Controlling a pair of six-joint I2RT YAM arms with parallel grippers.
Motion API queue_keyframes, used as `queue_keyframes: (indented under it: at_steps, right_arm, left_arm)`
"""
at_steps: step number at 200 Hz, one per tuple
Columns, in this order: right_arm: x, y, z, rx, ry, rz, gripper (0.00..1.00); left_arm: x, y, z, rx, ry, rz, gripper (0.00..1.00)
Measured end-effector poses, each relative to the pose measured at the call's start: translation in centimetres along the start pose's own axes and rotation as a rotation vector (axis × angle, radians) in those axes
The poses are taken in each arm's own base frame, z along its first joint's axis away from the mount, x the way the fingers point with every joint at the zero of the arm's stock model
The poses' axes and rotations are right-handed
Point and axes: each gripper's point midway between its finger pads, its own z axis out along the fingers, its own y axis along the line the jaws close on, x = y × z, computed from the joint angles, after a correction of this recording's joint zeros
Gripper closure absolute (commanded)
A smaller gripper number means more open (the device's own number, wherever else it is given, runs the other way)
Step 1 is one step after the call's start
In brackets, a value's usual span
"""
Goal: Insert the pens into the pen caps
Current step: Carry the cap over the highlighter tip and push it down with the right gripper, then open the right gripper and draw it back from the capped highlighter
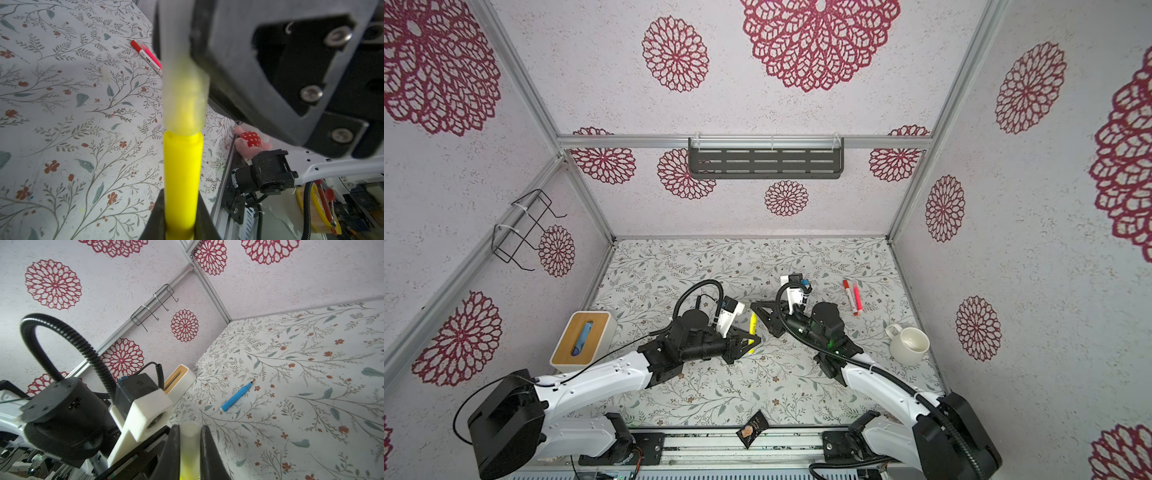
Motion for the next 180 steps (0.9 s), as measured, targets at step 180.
queue_keyframes:
  at_steps: [180]
  right_arm:
    - [0.2, 8.1, -2.2, -0.328, 0.081, -0.053, 0.51]
  left_arm:
    - [-4.7, -6.1, -3.7, 0.178, -0.124, 0.118, 1.0]
